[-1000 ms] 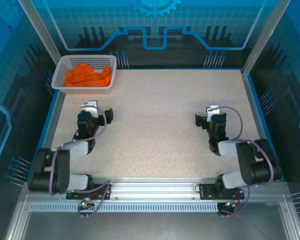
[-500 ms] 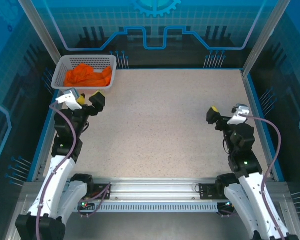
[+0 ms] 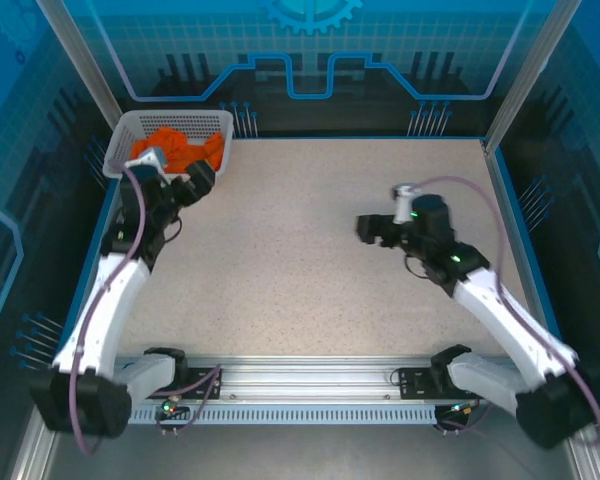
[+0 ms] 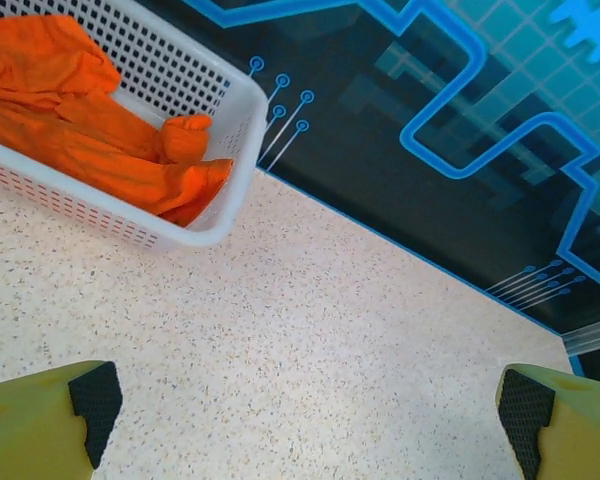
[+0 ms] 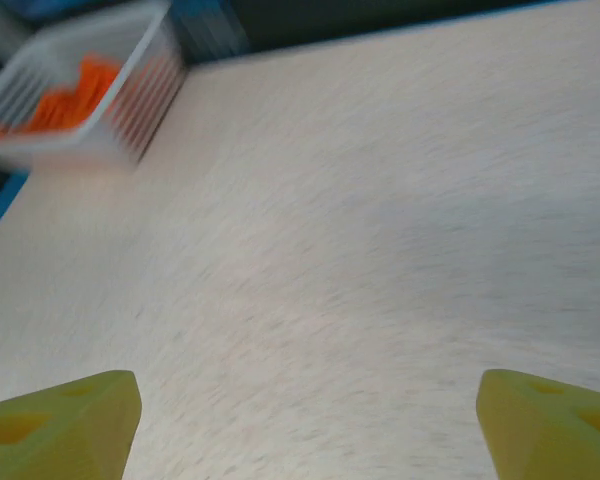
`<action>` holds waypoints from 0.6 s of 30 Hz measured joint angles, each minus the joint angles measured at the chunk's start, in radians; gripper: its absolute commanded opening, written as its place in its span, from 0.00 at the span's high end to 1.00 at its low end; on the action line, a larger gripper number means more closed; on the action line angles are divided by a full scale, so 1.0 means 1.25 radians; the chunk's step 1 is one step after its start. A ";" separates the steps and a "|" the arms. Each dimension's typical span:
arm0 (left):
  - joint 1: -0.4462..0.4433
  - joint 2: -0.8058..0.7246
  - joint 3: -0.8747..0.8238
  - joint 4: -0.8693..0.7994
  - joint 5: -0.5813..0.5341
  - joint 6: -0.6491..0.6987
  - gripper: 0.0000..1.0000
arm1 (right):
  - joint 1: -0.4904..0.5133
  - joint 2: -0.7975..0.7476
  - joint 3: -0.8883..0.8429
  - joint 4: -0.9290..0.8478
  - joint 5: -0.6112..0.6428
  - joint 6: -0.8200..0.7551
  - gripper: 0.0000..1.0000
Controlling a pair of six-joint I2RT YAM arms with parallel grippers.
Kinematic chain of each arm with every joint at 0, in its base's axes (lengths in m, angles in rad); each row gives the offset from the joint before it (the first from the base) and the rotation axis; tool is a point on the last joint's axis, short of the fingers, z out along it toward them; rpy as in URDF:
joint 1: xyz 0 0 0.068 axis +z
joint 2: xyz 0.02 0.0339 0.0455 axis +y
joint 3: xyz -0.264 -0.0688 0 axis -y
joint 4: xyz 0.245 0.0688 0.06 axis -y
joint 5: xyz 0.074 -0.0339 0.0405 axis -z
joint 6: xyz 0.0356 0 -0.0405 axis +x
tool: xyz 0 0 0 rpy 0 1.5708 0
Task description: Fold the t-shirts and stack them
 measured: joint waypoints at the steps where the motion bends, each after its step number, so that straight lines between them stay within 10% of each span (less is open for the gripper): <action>1: 0.000 0.052 0.050 -0.032 -0.004 -0.005 0.01 | 0.044 0.058 0.031 -0.005 -0.001 -0.014 0.18; 18: 0.024 0.976 0.989 -0.450 -0.125 -0.035 0.23 | 0.186 0.253 -0.035 0.131 -0.025 -0.050 0.21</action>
